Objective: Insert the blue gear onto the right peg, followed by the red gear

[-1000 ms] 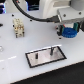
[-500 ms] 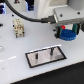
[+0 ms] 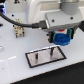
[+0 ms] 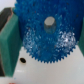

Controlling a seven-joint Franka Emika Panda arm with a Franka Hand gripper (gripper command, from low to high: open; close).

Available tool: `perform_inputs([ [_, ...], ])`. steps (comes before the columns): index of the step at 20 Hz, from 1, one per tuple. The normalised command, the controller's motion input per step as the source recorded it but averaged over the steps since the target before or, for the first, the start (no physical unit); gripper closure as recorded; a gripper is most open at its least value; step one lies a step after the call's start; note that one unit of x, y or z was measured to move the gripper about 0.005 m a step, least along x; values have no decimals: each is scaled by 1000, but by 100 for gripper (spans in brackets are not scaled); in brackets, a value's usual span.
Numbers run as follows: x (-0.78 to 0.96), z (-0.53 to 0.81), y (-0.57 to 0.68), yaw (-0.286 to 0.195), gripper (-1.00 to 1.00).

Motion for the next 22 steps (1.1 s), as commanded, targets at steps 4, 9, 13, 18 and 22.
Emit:
perform_inputs([
  [4, 349, -31, -308, 0, 100],
  [9, 268, -53, -269, 0, 100],
  [13, 164, 5, -76, 0, 100],
  [18, 166, -105, -36, 0, 100],
  [22, 94, 175, -2, 0, 100],
])
